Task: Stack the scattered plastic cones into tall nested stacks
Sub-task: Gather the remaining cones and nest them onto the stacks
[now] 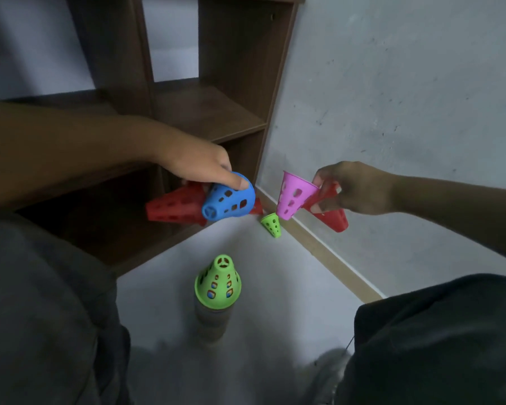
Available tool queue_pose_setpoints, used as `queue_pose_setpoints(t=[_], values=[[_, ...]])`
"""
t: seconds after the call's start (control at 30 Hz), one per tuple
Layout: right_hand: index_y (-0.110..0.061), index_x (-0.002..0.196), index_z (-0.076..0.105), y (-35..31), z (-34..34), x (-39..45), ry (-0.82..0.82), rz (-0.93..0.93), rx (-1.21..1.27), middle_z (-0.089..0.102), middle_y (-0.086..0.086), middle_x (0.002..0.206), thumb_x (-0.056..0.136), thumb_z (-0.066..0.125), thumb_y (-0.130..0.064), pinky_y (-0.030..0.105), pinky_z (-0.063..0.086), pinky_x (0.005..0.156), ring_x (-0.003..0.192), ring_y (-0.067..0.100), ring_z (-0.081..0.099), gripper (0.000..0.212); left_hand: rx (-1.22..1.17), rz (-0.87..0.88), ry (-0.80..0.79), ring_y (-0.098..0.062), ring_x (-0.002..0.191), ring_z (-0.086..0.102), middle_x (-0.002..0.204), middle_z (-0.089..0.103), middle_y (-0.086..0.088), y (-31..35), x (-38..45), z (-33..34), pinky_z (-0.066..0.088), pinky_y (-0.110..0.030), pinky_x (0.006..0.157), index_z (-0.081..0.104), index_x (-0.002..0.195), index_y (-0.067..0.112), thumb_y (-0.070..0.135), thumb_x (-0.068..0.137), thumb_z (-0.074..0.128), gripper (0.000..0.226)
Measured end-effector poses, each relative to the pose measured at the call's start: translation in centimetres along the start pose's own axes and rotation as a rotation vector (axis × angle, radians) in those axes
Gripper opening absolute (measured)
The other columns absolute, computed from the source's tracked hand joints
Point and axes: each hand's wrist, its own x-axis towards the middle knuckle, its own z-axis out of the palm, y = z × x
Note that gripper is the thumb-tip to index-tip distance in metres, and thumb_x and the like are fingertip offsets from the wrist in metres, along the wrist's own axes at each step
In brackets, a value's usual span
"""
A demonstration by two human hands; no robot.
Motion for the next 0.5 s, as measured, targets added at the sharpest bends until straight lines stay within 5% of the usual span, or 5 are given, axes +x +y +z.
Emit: queue_pose_setpoints(t=[0.33,0.5], values=[[-0.026,0.099,0.067,-1.1,1.3,1.7,-0.003,-0.062,0.21,0.071,-0.007,0.097,0.085,0.077,-0.027,0.03,0.053,0.08,0.092,0.015,0.067,0.018,-0.106,-0.028,-0.104,-0.015,0.062,0.056,0.072,0.065,0.0,-1.3,-2.9,-1.1,0.046,-0.024,0.056,0.072,0.089,0.017,0.07,0.085,0.042,0.061],[-0.022,0.096,0.071,-1.5,1.5,1.8,-0.011,-0.018,0.428,0.076,-0.008,0.087,0.078,0.08,-0.036,0.028,0.052,0.075,0.083,0.011,0.071,0.025,-0.444,-0.247,-0.15,-0.019,0.064,0.054,0.08,0.066,-0.012,-1.7,-3.5,-0.2,0.043,-0.027,0.055,0.068,0.117,0.004,0.062,0.086,0.053,0.067]])
